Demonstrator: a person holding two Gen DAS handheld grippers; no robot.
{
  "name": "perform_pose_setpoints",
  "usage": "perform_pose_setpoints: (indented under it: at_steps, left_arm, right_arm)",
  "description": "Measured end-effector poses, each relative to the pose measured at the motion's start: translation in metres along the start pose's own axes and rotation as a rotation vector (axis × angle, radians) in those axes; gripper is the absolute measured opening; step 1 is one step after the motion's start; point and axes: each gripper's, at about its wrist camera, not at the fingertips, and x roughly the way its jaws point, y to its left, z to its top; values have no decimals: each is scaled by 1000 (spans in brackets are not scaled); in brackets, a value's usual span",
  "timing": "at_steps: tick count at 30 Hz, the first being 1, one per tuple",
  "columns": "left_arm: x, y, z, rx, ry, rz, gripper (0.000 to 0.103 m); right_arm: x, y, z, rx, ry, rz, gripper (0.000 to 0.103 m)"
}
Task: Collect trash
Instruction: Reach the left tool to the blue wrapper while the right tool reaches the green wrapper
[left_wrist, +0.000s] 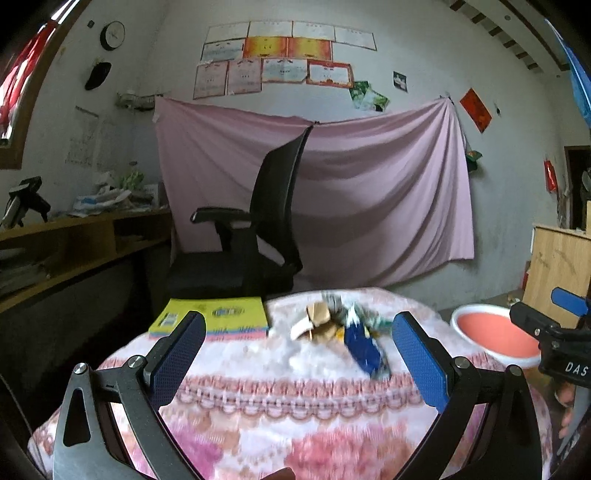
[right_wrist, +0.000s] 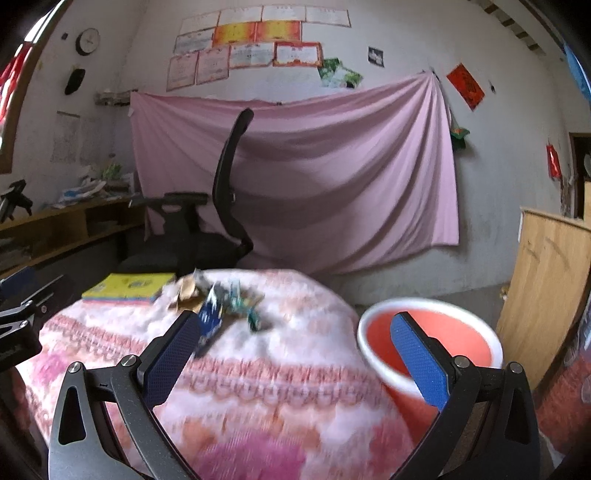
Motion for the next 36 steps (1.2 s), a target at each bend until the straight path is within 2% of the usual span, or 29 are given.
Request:
perform_pose_setpoints:
  at_steps: [3,7,10,12,14,19,22,24,26,28,30,36]
  left_arm:
    - [19,3,12,-21,-22,3,99]
    - [43,12,28,-80,-62,-11,99]
    - [62,16,35,-97,-66,-13,99]
    - [76,17,36,-93,-42,-9,99]
    - [87,17,35,-96,-4,-14,99]
    - [113,12,18,-103,169,-12,98]
    - [124,7,7,-114,258,-32,89]
    - [131,3,1,-136,335,-64,73]
    - [137,-2,-6,-157,402,-122,63]
    - [143,-9,-12,-165,457,-160,57]
    - [146,-19,-15,-151,501,-197,52]
    - [159,-43,-25,-107,616,-287,51]
  right_arm:
    - [23,-6,18,-5,-24,21,103]
    - [63,-10,40,-13,-23,90,103]
    - [90,-11,43,-39,-21,79,103]
    - [104,-13,40,-47,-10,74,103]
    - [118,-13,36,-56,13,88,103]
    - [138,-16,26,-44,101,157,103]
    - [146,-11,24,-83,157,171,99]
    - [154,-8,17,-94,217,188,88]
    - [163,-9,11,-65,274,213,78]
    - [171,-8,6,-41,333,249,67]
    - [173,-5,4,-50,360,275,52]
    - [178,0,-2,-58,428,341,47]
